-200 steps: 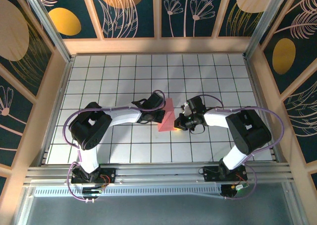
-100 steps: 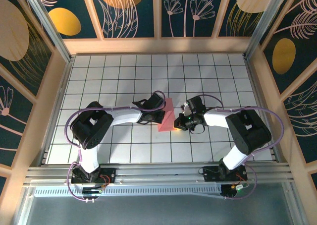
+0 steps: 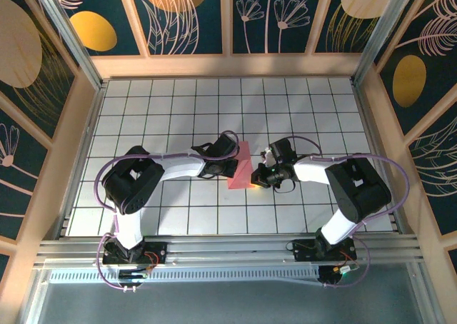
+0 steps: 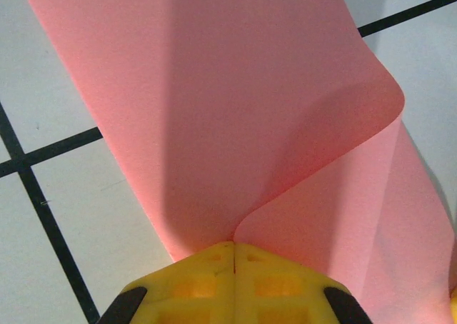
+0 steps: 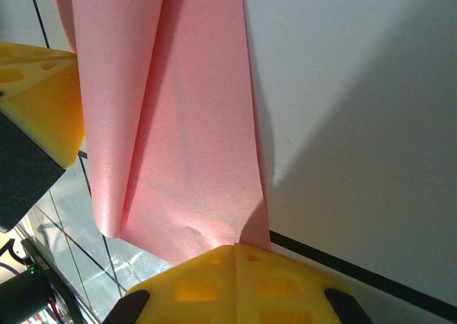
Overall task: Fold a paper plane with a square sheet of paper (fold left side to right side)
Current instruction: Fold the triangle a second time at the center of the table.
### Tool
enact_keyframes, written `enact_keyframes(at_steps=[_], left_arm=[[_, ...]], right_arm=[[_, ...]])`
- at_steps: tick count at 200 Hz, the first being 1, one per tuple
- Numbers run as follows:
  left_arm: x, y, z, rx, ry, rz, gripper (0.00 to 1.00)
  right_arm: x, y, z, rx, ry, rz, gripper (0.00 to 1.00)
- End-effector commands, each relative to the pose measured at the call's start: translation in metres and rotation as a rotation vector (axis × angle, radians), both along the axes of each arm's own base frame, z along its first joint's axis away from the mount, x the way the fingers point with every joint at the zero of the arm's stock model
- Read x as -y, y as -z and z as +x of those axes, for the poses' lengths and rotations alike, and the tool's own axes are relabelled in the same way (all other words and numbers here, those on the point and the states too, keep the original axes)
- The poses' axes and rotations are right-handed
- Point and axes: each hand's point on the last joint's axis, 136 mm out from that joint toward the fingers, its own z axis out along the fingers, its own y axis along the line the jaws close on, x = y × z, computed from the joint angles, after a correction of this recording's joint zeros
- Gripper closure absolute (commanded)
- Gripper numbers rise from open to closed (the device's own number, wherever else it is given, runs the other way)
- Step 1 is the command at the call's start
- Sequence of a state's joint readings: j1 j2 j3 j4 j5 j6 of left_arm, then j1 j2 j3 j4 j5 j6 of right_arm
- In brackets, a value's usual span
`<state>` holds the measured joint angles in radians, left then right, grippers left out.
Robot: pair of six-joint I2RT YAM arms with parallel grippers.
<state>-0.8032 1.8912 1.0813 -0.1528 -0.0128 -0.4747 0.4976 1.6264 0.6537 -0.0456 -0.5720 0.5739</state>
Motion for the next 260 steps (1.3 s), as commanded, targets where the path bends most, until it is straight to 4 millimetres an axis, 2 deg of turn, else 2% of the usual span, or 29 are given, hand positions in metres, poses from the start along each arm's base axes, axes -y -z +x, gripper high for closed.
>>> enact_keyframes(at_steps=[1, 33, 78, 106, 127, 143, 191, 260], left_arm=[[-0.001, 0.008, 0.004, -0.006, 0.007, 0.022, 1.0], [-0.003, 0.013, 0.003, -0.016, 0.005, 0.033, 1.0], [-0.004, 0.017, 0.001, -0.027, 0.006, 0.04, 1.0], [-0.003, 0.017, 0.001, -0.029, 0.006, 0.037, 1.0], [-0.003, 0.017, 0.001, -0.029, 0.004, 0.036, 1.0], [-0.003, 0.017, 0.001, -0.03, 0.005, 0.034, 1.0], [-0.001, 0.016, 0.001, -0.03, 0.008, 0.027, 1.0], [0.001, 0.015, 0.002, -0.029, 0.009, 0.021, 1.0]], right_arm=[[0.02, 0.032, -0.02, -0.075, -0.002, -0.139, 1.0], [0.01, 0.018, -0.014, -0.042, -0.011, -0.08, 1.0], [0.002, -0.013, 0.0, 0.032, -0.015, -0.02, 1.0], [-0.002, -0.036, 0.016, 0.095, 0.022, 0.047, 1.0], [-0.013, -0.054, 0.029, 0.142, 0.046, 0.134, 1.0], [-0.02, -0.06, 0.04, 0.159, 0.065, 0.173, 1.0], [-0.034, -0.059, 0.06, 0.173, 0.079, 0.2, 1.0], [-0.047, -0.046, 0.059, 0.14, 0.058, 0.203, 1.0]])
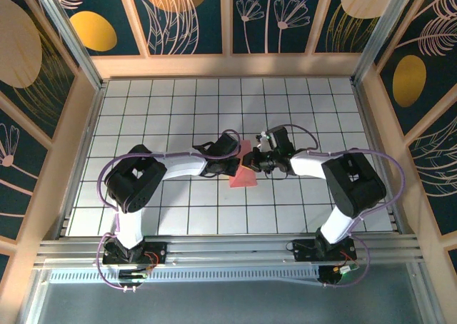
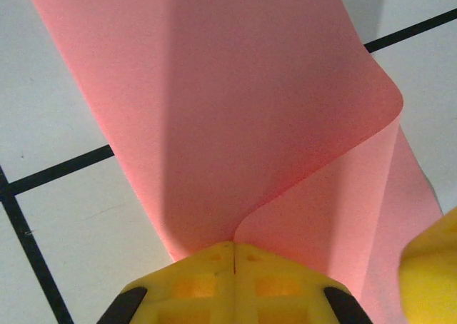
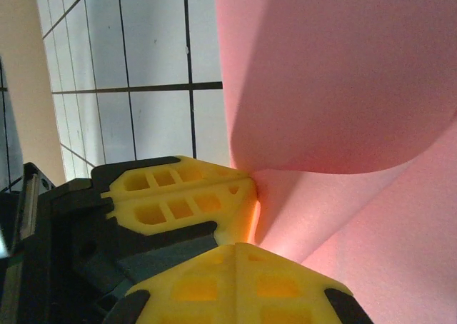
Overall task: Fold a paper plane with a square sheet of paper (fold left side to right side)
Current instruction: Fold the triangle a second time at the center of the table.
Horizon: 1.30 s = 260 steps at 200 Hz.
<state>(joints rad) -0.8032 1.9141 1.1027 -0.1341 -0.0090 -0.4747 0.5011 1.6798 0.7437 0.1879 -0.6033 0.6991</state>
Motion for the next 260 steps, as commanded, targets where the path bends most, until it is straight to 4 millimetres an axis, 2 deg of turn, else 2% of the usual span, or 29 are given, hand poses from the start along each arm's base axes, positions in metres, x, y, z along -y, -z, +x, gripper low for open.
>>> enact_keyframes(at_steps=[1, 152, 260], left_arm=[[-0.006, 0.015, -0.004, -0.038, 0.008, 0.035, 1.0], [-0.006, 0.016, -0.005, -0.043, 0.011, 0.036, 1.0], [-0.005, 0.017, -0.005, -0.047, 0.013, 0.034, 1.0]], right_arm=[[-0.01, -0.004, 0.003, 0.004, -0.008, 0.031, 1.0], [-0.002, 0.026, -0.003, -0.05, -0.004, -0.048, 1.0], [0.005, 0.038, -0.005, -0.067, -0.002, -0.102, 1.0]])
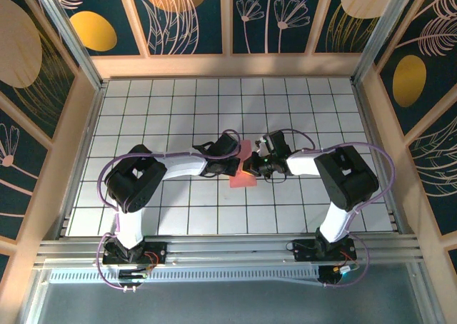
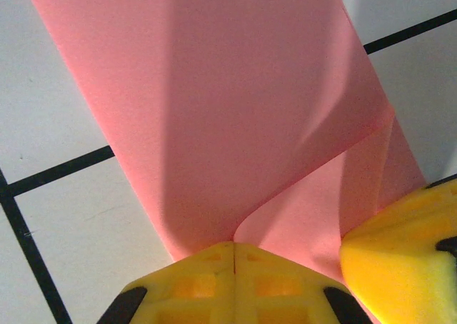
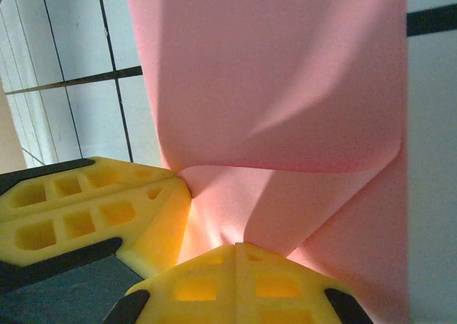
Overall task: Fold a paper plane with a square sheet of paper (fold left side to right side)
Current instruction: Fold the triangle a second time at the center of the table.
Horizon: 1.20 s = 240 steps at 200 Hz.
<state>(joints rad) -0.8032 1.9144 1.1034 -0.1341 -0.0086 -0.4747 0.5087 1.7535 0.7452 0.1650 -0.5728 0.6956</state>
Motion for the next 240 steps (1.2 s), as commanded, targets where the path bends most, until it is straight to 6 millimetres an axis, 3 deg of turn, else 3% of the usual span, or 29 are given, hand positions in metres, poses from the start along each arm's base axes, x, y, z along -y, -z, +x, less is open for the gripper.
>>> enact_keyframes(at_steps=[1, 75, 103, 150, 170, 193, 204, 209, 240], left_arm=[[-0.006, 0.017, -0.005, -0.047, 0.012, 0.034, 1.0], [-0.006, 0.015, -0.004, -0.039, 0.004, 0.035, 1.0], [-0.008, 0.006, 0.001, -0.012, -0.016, 0.033, 0.9], [-0.01, -0.036, 0.015, 0.076, -0.056, 0.019, 0.75], [-0.011, -0.056, 0.017, 0.104, -0.068, -0.005, 0.73], [-0.012, -0.071, 0.008, 0.095, -0.066, -0.046, 0.73], [-0.012, -0.069, 0.0, 0.066, -0.063, -0.066, 0.75], [-0.012, -0.079, -0.004, 0.068, -0.059, -0.099, 0.77], [-0.001, -0.076, -0.034, -0.047, -0.029, -0.25, 0.84]], right_arm=[[0.0, 0.007, 0.001, 0.001, -0.013, -0.035, 1.0], [0.004, 0.016, -0.005, -0.026, -0.014, -0.061, 1.0], [0.007, 0.02, -0.008, -0.035, -0.011, -0.072, 1.0], [0.009, 0.024, -0.011, -0.045, -0.007, -0.081, 1.0], [0.009, 0.024, -0.011, -0.045, -0.005, -0.079, 1.0], [0.009, 0.023, -0.01, -0.041, -0.006, -0.076, 1.0], [0.009, 0.023, -0.011, -0.042, -0.006, -0.076, 1.0], [0.009, 0.023, -0.011, -0.042, -0.005, -0.076, 1.0], [0.009, 0.023, -0.011, -0.041, -0.006, -0.073, 1.0]])
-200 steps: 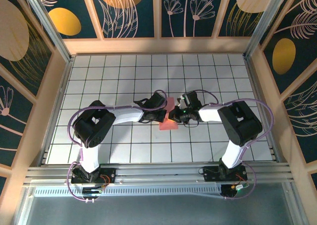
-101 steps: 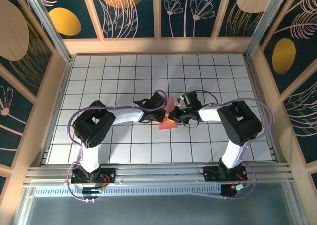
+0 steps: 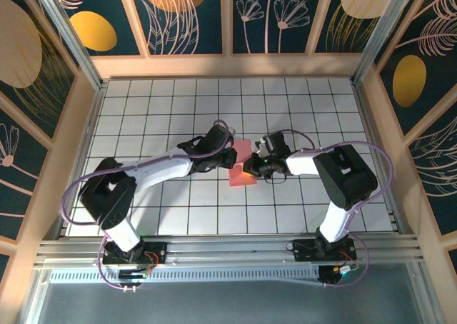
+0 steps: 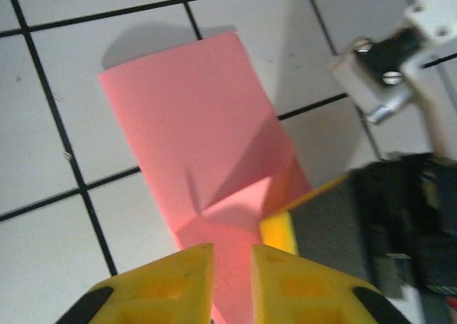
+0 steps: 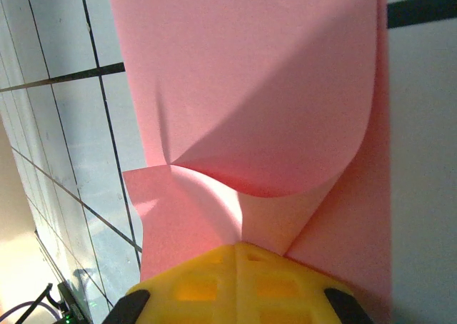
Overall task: Fold a paper plane with a square sheet of paper (fold left side to right side)
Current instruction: Fold the triangle a second time at the center of the table.
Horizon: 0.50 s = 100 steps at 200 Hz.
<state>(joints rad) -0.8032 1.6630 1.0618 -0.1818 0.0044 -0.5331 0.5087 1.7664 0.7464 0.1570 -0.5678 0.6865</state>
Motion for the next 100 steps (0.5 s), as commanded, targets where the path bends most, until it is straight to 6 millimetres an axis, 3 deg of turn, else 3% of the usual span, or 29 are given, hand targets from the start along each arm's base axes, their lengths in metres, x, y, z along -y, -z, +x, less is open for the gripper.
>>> enact_keyframes(at_steps=[1, 36, 95, 100], left_arm=[[0.004, 0.008, -0.027, -0.127, 0.027, -0.111, 0.84], [0.016, 0.02, -0.048, -0.246, 0.033, -0.242, 0.89], [0.032, 0.029, -0.045, -0.289, 0.054, -0.284, 0.93], [0.033, 0.039, -0.045, -0.305, 0.049, -0.269, 0.93]], right_arm=[[0.007, 0.018, -0.01, -0.033, -0.003, -0.059, 1.0], [0.008, 0.018, -0.01, -0.035, -0.001, -0.058, 1.0], [0.008, 0.02, -0.011, -0.041, -0.006, -0.068, 1.0], [0.008, 0.02, -0.011, -0.041, -0.005, -0.068, 1.0]])
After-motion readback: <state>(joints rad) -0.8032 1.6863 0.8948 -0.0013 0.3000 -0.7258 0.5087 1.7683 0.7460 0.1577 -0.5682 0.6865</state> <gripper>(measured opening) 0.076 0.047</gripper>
